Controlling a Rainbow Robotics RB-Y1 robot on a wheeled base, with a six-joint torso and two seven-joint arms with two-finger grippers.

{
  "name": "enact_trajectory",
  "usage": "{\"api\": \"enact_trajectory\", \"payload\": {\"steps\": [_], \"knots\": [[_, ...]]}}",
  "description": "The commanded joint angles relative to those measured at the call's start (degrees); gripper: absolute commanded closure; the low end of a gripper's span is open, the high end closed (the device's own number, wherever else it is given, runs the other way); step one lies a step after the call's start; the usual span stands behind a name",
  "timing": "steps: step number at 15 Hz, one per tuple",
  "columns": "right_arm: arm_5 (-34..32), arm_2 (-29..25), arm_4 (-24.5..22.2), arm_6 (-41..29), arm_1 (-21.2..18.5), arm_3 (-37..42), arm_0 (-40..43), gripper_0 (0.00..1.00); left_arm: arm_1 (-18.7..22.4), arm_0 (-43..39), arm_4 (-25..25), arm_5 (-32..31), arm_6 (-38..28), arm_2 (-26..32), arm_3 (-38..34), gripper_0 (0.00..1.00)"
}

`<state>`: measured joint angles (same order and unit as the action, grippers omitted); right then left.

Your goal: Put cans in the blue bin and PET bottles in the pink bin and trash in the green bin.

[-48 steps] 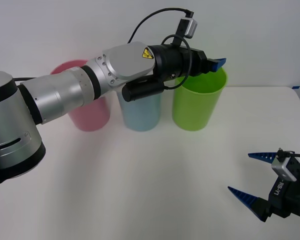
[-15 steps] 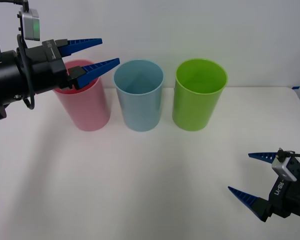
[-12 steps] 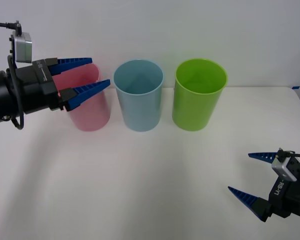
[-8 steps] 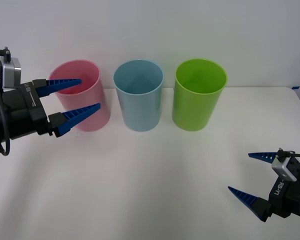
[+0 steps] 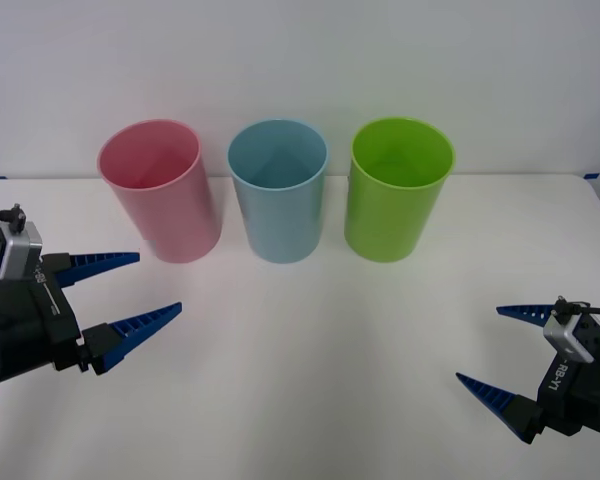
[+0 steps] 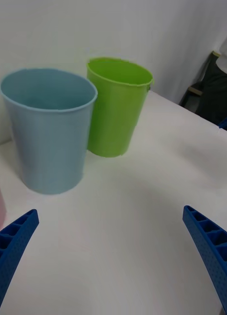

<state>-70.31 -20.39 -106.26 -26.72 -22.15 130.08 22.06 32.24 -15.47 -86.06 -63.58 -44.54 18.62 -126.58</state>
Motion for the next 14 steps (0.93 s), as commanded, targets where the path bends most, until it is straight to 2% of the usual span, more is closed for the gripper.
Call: {"api": "enact_trajectory", "payload": {"steps": [1,6,14], "knots": [[0.00,0.00,0.00,0.00,0.00,0.00,0.00,0.00,-0.42,-4.65,-2.19,0.04,-0.64,-0.07,-0.51,0.00],[0.00,0.00,0.00,0.00,0.00,0.00,0.00,0.00,-6.31,-11.07,-5.35,-1.98,-0.02,1.42,-0.51,0.00],[0.00,0.00,0.00,0.00,0.00,0.00,0.00,0.00,-8.59,-17.13,-5.35,-2.42,1.39,3.18,-0.42,0.00]]}}
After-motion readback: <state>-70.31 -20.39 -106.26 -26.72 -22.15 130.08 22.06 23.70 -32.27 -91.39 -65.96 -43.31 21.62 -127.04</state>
